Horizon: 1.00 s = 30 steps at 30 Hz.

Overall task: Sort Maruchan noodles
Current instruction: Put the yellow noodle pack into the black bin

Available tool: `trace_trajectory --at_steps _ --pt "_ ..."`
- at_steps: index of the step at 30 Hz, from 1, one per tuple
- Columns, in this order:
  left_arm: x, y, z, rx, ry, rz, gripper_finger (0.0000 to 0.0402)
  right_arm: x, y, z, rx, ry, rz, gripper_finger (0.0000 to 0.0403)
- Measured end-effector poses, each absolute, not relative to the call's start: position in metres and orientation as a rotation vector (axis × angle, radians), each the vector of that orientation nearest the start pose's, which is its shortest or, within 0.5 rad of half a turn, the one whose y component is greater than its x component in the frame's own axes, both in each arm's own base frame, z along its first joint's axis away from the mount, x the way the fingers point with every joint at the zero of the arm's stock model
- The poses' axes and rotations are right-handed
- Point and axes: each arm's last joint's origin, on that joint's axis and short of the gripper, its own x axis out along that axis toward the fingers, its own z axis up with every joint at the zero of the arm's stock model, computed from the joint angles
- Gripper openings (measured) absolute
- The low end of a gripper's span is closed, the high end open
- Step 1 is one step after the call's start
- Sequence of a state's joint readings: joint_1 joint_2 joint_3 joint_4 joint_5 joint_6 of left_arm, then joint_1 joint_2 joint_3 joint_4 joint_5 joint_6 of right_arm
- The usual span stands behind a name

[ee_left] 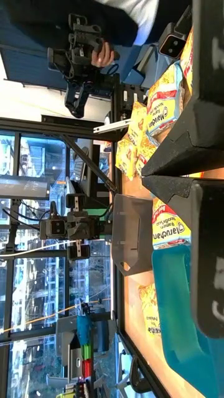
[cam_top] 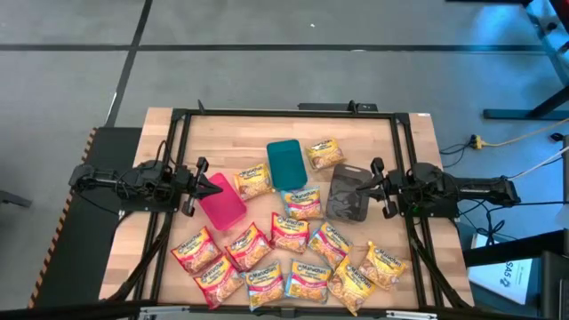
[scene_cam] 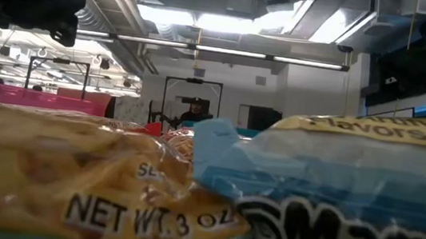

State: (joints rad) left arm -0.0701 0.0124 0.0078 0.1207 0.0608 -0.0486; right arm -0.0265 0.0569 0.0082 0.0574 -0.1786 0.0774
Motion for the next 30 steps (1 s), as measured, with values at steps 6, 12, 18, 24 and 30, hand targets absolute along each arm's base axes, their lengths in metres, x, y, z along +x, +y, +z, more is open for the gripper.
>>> trace_trajectory --at_steps 6,12,18,24,30 --pt "0.097 -0.009 0.177 -0.049 -0.113 -0.134 0.0002 0.100 0.002 0.167 0.224 0.009 0.151 0.0039" --pt "0.097 -0.009 0.177 -0.049 -0.112 -0.134 0.0002 0.100 0.002 0.167 0.389 0.021 0.150 0.0039" --pt "0.097 -0.009 0.177 -0.049 -0.113 -0.134 0.0002 0.101 0.001 0.168 0.547 0.014 0.096 0.0039" --pt "0.097 -0.007 0.180 -0.060 -0.150 -0.095 0.0002 0.100 -0.006 0.168 0.702 -0.060 -0.117 0.0039" --pt "0.096 -0.007 0.185 -0.139 -0.201 -0.081 0.0002 0.100 -0.010 0.168 0.700 -0.116 -0.265 0.0039"
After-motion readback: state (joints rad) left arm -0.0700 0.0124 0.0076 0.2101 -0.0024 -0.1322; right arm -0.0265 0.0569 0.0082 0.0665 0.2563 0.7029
